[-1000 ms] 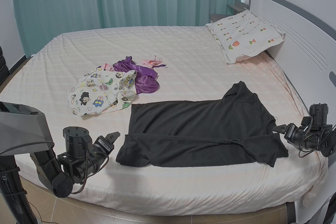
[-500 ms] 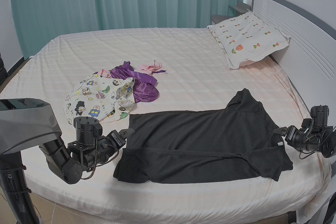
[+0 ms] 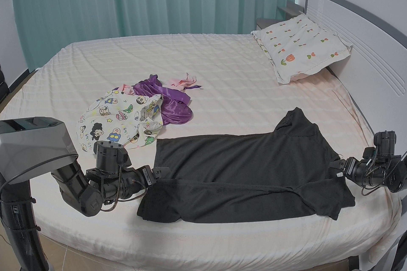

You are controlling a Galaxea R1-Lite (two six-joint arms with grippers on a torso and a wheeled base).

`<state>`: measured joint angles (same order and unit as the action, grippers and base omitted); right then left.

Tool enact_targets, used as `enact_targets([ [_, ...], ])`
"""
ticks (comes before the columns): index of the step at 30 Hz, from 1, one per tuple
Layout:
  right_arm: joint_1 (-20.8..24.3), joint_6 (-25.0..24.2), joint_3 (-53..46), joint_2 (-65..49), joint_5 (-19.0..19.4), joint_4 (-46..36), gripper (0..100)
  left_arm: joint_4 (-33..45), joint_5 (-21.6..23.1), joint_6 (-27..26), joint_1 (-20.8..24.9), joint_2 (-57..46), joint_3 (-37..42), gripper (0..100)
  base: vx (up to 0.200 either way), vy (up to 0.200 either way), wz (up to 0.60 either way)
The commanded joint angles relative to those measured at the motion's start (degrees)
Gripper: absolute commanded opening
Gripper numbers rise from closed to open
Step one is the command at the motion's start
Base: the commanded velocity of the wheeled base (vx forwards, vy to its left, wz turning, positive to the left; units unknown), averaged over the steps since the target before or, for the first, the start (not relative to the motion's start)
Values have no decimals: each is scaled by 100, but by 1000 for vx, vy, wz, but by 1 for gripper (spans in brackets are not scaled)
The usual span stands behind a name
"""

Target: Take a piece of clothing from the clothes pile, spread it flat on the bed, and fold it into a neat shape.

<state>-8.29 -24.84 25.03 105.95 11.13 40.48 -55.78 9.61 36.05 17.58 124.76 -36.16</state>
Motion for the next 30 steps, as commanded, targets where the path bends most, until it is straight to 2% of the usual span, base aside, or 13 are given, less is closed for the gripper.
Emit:
enact_targets([
  [1, 3, 6, 2, 58, -6, 3, 100, 6, 33, 25, 18, 57, 30, 100, 0, 0, 0],
  [12, 12, 6, 2, 75, -6, 3, 100, -38, 50, 34, 26, 277, -14, 100, 0, 0, 0],
  [13, 12, 6, 2, 84, -6, 3, 100, -47, 41, 34, 26, 295, -14, 0, 0, 0, 0],
  [22, -32, -3, 37, 189, 12, 12, 100, -64, -38, 201, -79, 277, 21, 0, 0, 0, 0],
  [27, -155, 94, 72, 268, 65, 100, 100, -55, -55, 658, -70, 13, 39, 0, 0, 0, 0],
  [30, -314, 331, 134, 418, 197, 355, 100, -55, -55, 799, -53, -92, 83, 0, 0, 0, 0],
])
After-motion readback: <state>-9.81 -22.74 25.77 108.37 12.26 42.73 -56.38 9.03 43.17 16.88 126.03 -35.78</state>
